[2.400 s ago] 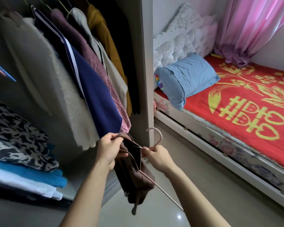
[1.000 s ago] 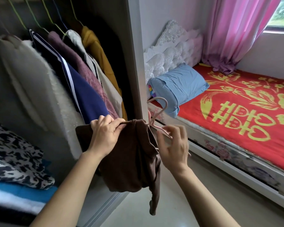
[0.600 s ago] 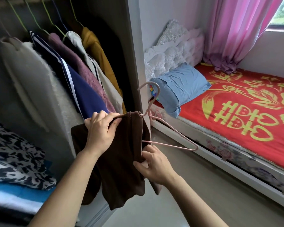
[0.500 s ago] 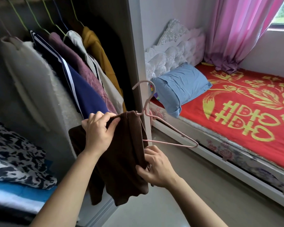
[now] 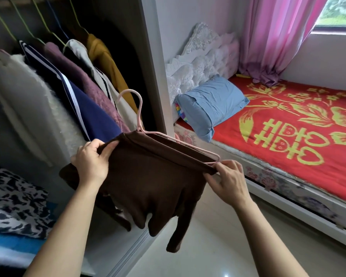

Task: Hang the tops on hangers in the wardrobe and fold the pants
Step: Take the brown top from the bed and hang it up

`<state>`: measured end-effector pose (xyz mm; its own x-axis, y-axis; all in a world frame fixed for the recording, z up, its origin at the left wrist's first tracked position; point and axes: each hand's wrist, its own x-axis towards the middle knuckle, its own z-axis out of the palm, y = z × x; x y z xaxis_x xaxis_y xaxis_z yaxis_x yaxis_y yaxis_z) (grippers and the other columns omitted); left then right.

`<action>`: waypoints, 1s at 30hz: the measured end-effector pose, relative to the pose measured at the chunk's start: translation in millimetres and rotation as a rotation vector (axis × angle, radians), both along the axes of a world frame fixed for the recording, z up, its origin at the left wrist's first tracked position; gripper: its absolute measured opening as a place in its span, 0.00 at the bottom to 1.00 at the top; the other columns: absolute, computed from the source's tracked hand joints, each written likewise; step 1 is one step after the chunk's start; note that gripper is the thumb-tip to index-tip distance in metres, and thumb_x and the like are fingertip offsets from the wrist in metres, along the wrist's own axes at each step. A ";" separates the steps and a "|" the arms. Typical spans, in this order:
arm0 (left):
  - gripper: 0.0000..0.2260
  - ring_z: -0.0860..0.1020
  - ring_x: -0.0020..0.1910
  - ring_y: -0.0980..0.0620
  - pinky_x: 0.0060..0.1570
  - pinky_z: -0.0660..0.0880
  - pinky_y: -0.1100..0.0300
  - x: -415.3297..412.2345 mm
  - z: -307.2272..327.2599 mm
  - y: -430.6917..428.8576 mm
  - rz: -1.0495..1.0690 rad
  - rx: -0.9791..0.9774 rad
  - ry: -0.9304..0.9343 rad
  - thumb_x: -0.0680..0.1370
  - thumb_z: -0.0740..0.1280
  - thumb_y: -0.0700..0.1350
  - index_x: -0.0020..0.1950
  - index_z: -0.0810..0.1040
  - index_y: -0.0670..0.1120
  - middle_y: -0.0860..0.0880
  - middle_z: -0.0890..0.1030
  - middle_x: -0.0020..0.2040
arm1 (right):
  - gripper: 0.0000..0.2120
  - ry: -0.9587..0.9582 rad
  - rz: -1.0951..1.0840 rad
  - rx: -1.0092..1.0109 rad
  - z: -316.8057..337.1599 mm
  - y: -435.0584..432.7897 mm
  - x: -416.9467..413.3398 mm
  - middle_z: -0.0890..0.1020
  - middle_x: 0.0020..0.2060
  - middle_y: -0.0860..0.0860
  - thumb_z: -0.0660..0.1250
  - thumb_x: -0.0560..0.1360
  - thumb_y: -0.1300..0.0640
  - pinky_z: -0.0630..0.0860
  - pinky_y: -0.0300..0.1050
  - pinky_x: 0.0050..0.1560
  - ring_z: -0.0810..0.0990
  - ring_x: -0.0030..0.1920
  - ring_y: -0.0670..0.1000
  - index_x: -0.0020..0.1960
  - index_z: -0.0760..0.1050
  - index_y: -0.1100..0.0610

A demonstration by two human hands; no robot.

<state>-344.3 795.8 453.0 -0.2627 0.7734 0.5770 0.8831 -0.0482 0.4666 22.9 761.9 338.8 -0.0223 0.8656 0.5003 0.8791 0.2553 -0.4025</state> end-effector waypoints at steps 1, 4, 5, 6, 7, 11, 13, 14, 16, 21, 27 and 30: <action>0.25 0.76 0.45 0.36 0.47 0.67 0.45 -0.9 0.7 1.8 0.000 0.005 0.022 0.73 0.63 0.65 0.37 0.77 0.43 0.41 0.79 0.38 | 0.14 -0.010 -0.028 0.015 3.6 2.2 6.4 0.83 0.38 0.46 0.66 0.73 0.42 0.69 0.54 0.58 0.78 0.52 0.54 0.42 0.78 0.53; 0.26 0.75 0.45 0.36 0.46 0.63 0.46 0.4 2.0 5.3 0.010 0.021 0.129 0.72 0.63 0.66 0.36 0.77 0.43 0.41 0.78 0.38 | 0.16 -0.051 -0.058 0.046 13.5 6.2 22.4 0.83 0.38 0.48 0.65 0.73 0.42 0.69 0.54 0.58 0.78 0.52 0.55 0.42 0.78 0.55; 0.26 0.75 0.45 0.37 0.46 0.62 0.46 0.5 2.0 5.6 0.003 0.042 0.173 0.72 0.63 0.67 0.36 0.76 0.43 0.42 0.78 0.37 | 0.15 -0.058 -0.051 0.060 17.2 7.2 25.0 0.83 0.38 0.48 0.66 0.72 0.43 0.70 0.55 0.58 0.78 0.52 0.56 0.41 0.77 0.55; 0.26 0.74 0.44 0.38 0.46 0.62 0.47 0.7 2.5 5.9 -0.008 0.069 0.212 0.72 0.62 0.68 0.36 0.75 0.44 0.44 0.77 0.36 | 0.14 -0.061 -0.041 0.075 21.8 8.3 25.4 0.83 0.37 0.48 0.66 0.71 0.44 0.70 0.55 0.58 0.78 0.51 0.56 0.41 0.77 0.55; 0.27 0.74 0.44 0.39 0.46 0.62 0.47 2.3 3.6 6.2 -0.023 0.089 0.242 0.73 0.61 0.69 0.36 0.75 0.45 0.45 0.75 0.35 | 0.13 -0.058 -0.028 0.087 27.5 9.3 23.6 0.82 0.36 0.48 0.66 0.70 0.46 0.70 0.55 0.57 0.78 0.51 0.57 0.40 0.76 0.56; 0.26 0.73 0.43 0.43 0.47 0.60 0.50 29.8 4.8 8.1 -0.134 0.078 0.288 0.75 0.56 0.70 0.42 0.79 0.48 0.49 0.74 0.36 | 0.10 -0.038 0.085 0.081 57.6 14.2 -2.2 0.77 0.35 0.49 0.63 0.68 0.49 0.71 0.53 0.53 0.75 0.48 0.56 0.39 0.70 0.56; 0.22 0.72 0.44 0.46 0.47 0.57 0.52 46.3 2.0 6.7 -0.203 0.051 0.274 0.77 0.57 0.67 0.48 0.82 0.52 0.51 0.73 0.38 | 0.09 0.019 0.164 0.060 70.0 15.9 -20.0 0.75 0.37 0.48 0.63 0.67 0.50 0.70 0.51 0.50 0.74 0.45 0.54 0.42 0.69 0.55; 0.20 0.72 0.45 0.48 0.48 0.56 0.54 51.9 0.3 6.2 -0.229 0.037 0.257 0.78 0.58 0.65 0.50 0.83 0.54 0.53 0.73 0.39 | 0.09 0.084 0.200 0.034 74.9 16.5 -28.1 0.74 0.38 0.46 0.63 0.68 0.49 0.69 0.49 0.49 0.73 0.45 0.53 0.44 0.68 0.53; 0.17 0.71 0.46 0.50 0.49 0.57 0.54 59.0 -2.3 5.4 -0.267 0.012 0.199 0.79 0.60 0.63 0.53 0.83 0.55 0.54 0.73 0.40 | 0.09 0.213 0.255 -0.029 79.5 18.2 -40.1 0.74 0.42 0.43 0.63 0.72 0.46 0.66 0.43 0.47 0.73 0.44 0.47 0.49 0.66 0.48; 0.13 0.74 0.48 0.50 0.56 0.66 0.49 66.2 -4.3 0.2 -0.305 -0.026 -0.029 0.79 0.64 0.56 0.54 0.84 0.51 0.53 0.78 0.42 | 0.05 0.264 0.295 -0.040 79.1 30.0 -34.3 0.80 0.46 0.42 0.60 0.83 0.47 0.72 0.43 0.46 0.77 0.46 0.44 0.58 0.69 0.45; 0.11 0.77 0.44 0.73 0.46 0.72 0.75 45.9 1.4 3.5 -0.143 0.007 -0.598 0.78 0.68 0.55 0.53 0.84 0.51 0.63 0.80 0.42 | 0.12 -0.102 0.248 -0.075 77.1 43.8 -9.3 0.85 0.55 0.48 0.61 0.83 0.51 0.69 0.50 0.57 0.79 0.54 0.54 0.62 0.79 0.49; 0.10 0.78 0.45 0.68 0.47 0.70 0.76 42.0 -5.7 0.0 -0.201 -0.019 -0.509 0.78 0.70 0.52 0.52 0.85 0.48 0.56 0.81 0.46 | 0.13 -0.143 0.270 -0.050 89.0 46.8 -13.6 0.85 0.53 0.48 0.59 0.83 0.50 0.68 0.50 0.56 0.79 0.52 0.56 0.60 0.80 0.49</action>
<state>-302.2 795.8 447.2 -0.3515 0.8461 0.4007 0.5195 -0.1798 0.8353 9.3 808.7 427.8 -0.3223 0.8419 0.4328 0.8308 0.4707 -0.2970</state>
